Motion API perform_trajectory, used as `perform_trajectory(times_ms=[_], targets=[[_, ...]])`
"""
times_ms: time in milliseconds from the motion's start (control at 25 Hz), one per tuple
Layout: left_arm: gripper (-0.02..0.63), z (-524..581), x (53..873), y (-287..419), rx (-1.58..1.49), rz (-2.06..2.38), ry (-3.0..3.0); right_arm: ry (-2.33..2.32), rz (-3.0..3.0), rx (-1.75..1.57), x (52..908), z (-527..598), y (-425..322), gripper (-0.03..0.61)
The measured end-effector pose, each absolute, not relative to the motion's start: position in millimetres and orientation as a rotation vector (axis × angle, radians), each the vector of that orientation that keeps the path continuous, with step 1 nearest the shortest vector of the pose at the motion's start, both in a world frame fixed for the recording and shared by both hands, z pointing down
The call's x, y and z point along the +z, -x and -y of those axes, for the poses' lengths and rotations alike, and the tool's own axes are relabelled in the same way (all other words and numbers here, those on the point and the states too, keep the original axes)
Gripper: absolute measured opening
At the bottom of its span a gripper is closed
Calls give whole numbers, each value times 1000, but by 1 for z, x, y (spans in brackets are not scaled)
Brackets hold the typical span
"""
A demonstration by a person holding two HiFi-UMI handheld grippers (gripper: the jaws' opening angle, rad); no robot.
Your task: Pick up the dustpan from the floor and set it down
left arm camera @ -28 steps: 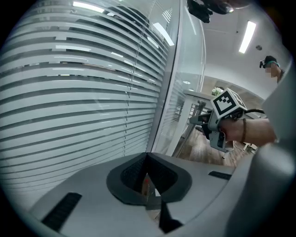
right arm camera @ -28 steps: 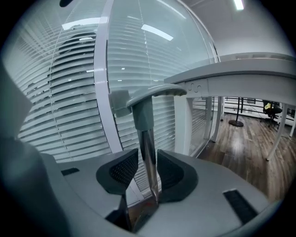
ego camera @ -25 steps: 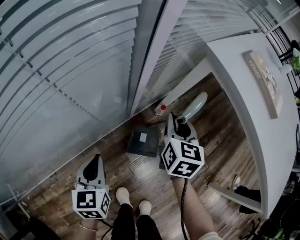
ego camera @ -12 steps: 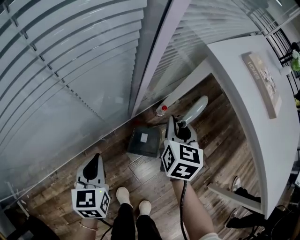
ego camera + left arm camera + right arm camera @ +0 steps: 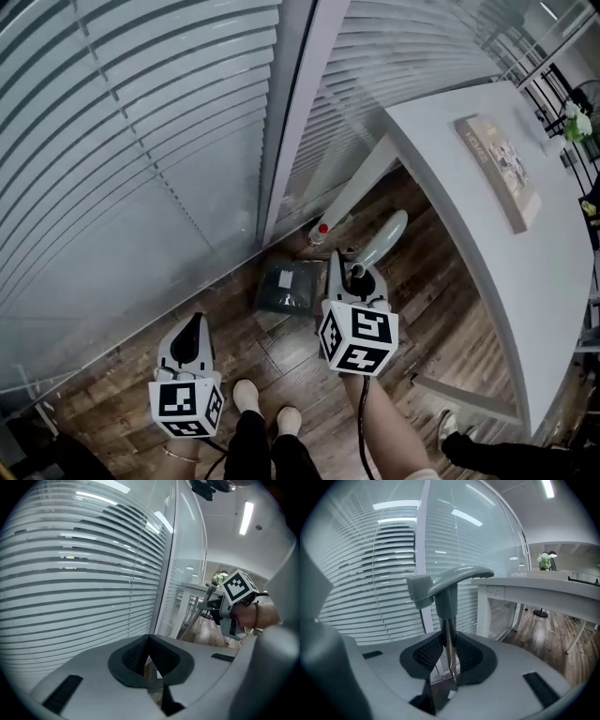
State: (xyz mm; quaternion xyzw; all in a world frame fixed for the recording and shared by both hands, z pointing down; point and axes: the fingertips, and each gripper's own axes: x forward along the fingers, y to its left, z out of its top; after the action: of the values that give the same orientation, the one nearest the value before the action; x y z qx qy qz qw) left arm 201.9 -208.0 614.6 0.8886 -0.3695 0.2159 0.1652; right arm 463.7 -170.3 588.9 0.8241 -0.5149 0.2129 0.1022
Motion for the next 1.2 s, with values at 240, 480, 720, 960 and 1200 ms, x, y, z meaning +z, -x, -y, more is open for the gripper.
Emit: perform_trajectory(times_ms=[240, 480, 720, 960, 1200], targets=[[18, 198, 567, -202, 560, 1103, -2555, -2412, 1569, 578, 541, 156, -461, 100], [18, 186, 508, -200, 487, 1174, -2603, -2381, 1645, 512, 484, 136, -449, 100], [18, 165, 433, -201, 432, 1210, -2660, -2359, 1689, 488, 422, 100, -434, 100], [18, 140, 367, -213, 365, 1200, -2706, -2358, 1744, 422, 357, 68, -427, 100], [18, 114, 310, -228, 284, 1190, -2746, -2398, 1789, 392, 304, 31, -420, 100]])
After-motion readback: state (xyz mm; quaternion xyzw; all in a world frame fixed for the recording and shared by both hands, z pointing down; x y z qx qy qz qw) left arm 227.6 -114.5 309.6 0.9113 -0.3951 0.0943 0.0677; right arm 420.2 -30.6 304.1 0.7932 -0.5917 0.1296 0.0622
